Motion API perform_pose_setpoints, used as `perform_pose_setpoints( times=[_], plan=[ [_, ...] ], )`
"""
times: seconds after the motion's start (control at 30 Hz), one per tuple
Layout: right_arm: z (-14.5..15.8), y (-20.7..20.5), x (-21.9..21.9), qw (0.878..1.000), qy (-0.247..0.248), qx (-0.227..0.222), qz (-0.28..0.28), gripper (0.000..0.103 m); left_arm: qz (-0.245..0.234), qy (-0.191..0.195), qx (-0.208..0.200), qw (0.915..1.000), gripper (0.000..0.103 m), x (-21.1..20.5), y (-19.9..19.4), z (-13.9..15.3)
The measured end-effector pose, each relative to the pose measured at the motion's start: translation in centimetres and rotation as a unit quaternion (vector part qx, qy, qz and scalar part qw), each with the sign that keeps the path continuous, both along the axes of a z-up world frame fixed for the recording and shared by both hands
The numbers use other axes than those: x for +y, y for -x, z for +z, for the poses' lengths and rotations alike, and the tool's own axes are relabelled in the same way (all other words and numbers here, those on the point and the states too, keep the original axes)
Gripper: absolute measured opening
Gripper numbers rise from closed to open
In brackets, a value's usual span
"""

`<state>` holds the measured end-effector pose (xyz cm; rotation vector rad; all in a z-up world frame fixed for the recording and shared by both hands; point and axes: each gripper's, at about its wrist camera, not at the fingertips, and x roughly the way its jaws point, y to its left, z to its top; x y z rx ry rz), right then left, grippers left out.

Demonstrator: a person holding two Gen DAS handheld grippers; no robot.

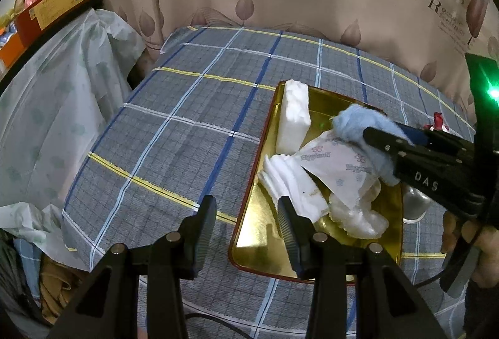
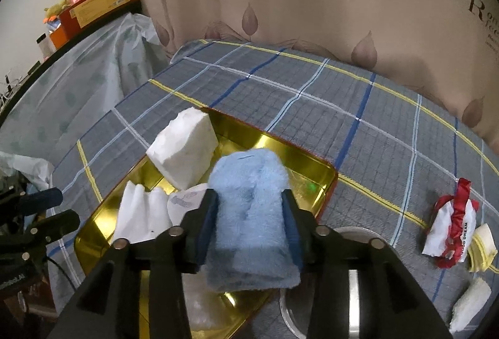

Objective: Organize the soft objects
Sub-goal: 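Carry the blue towel into the gold tray and open the right tool, then move the right tool to the folded white cloth and grasp it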

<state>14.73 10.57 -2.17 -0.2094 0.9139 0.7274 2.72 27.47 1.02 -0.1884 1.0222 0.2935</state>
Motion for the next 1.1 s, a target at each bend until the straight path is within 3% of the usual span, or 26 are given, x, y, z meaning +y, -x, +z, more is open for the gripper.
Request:
perform_pose_setpoints(
  times=[0.37, 0.63, 0.9, 1.1],
  plan=[
    [2.4, 2.3, -2.5, 0.999, -0.031, -0.021, 0.006, 0.054, -0.013, -0.006, -0.002, 0.9999, 0.042, -1.2, 0.0, 0.2],
    [3.6, 5.2, -7.5, 0.999, -0.042, -0.029, -0.005, 0.057, -0.028, -0.014, 0.004, 0.9995, 0.042, -2.5, -0.3, -0.1],
    [3.0, 7.2, -15.5, 0.997, -0.020, -0.039, -0.056, 0.058, -0.056, -0.027, 0.011, 0.9980, 0.042, -4.8, -0.8, -0.4],
    [1.2, 7.3, -23.4, 0.992, 0.002, -0.023, -0.127, 0.058, -0.073, -0.028, 0.015, 0.9969, 0.042, -6.3, -0.9, -0.7]
  ],
)
